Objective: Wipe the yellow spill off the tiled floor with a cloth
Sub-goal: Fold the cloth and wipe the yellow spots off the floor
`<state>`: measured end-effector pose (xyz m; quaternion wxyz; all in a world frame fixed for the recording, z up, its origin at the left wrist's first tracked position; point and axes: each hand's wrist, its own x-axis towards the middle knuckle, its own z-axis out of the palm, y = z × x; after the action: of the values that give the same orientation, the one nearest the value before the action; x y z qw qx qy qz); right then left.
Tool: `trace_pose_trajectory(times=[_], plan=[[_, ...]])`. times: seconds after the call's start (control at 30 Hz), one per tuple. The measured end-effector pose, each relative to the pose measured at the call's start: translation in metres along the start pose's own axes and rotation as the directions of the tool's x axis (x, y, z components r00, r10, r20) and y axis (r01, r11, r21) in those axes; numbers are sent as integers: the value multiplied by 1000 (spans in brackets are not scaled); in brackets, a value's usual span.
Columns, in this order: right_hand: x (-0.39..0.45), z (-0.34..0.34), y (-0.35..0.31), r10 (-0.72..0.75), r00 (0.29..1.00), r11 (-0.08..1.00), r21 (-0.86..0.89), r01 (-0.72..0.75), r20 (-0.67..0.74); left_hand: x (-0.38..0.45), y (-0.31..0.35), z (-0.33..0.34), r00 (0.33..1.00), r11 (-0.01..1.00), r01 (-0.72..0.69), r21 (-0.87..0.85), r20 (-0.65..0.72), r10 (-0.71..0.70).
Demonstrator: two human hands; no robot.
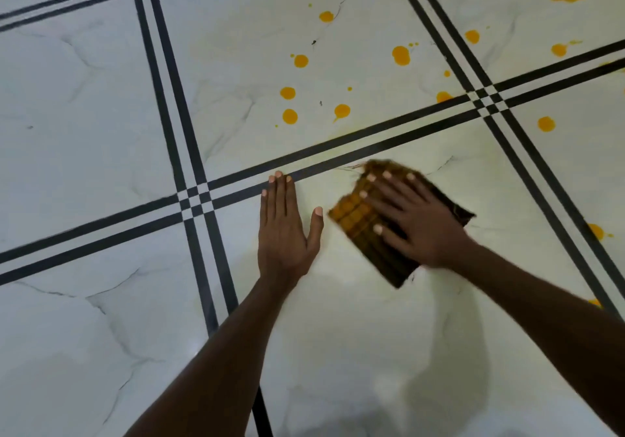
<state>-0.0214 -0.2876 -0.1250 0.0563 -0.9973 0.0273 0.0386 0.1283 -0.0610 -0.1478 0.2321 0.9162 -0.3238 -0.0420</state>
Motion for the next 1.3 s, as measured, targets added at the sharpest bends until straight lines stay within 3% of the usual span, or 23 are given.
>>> trace_pose_trajectory(times=[0.07, 0.13, 0.2, 0.27, 0.33, 0.47, 0.57, 0.6, 0.67, 0.7, 0.73, 0.83, 0.93, 1.03, 1.13, 1.2, 1.23, 1.3], plan=[[34, -1, 20, 258, 959, 966, 25, -257, -113, 0, 0, 2, 1000, 1000, 10, 18, 2, -10], [85, -1, 5, 488, 856, 873, 81, -482, -170, 0, -1, 3, 1000, 1000, 11, 19, -2, -11], [119, 5, -32, 428, 883, 904, 87, -419, -190, 1, -1, 4, 999, 1000, -3, 15, -33, 4], [111, 10, -77, 181, 969, 983, 20, -180, -170, 1, -2, 2, 999, 1000, -22, -1, -49, 22], [68, 12, -101, 39, 996, 999, 3, -38, -76, 1, 0, -2, 1000, 1000, -14, -23, -13, 14], [-26, 6, -65, -70, 995, 997, 23, 69, 76, -1, 0, -5, 999, 1000, 3, -28, 32, -2], [-21, 3, -1, 119, 993, 993, 11, -119, -26, -1, 1, -1, 1000, 1000, 7, 1, 24, -7], [-3, 1, 11, 265, 962, 964, 25, -264, -70, -1, 1, -1, 1000, 1000, 14, 6, 21, -14], [42, 1, 6, 538, 834, 843, 85, -531, -125, -1, 0, 0, 1000, 1000, 19, 9, 20, -20], [62, 3, -7, 581, 803, 814, 98, -573, -128, 0, 0, 1, 1000, 1000, 16, 13, 18, -16], [72, 4, -23, 562, 817, 827, 96, -553, -133, -1, 1, 0, 1000, 1000, 6, 19, 12, -6], [42, 11, -77, 261, 960, 965, 33, -259, -103, -1, -2, -2, 1000, 1000, -23, 19, 1, 23], [-42, 9, -75, 156, 988, 987, 47, -155, -8, -2, -3, -3, 998, 997, -54, 55, 26, 53], [-96, 5, -10, 321, 947, 946, 46, -320, -19, -1, -2, -2, 997, 992, -74, 98, 32, 71], [-79, 1, 50, 636, 766, 772, 103, -628, -97, 0, -3, 0, 994, 986, -102, 129, 38, 98], [-42, 3, 49, 759, 641, 651, 134, -747, -110, -1, -4, 3, 992, 982, -127, 138, 39, 122], [-27, 4, 36, 761, 641, 649, 127, -750, -100, -1, -4, 3, 991, 982, -131, 135, 33, 127], [-18, 9, -4, 638, 761, 770, 91, -631, -120, -2, -5, 0, 991, 982, -135, 132, 29, 133]])
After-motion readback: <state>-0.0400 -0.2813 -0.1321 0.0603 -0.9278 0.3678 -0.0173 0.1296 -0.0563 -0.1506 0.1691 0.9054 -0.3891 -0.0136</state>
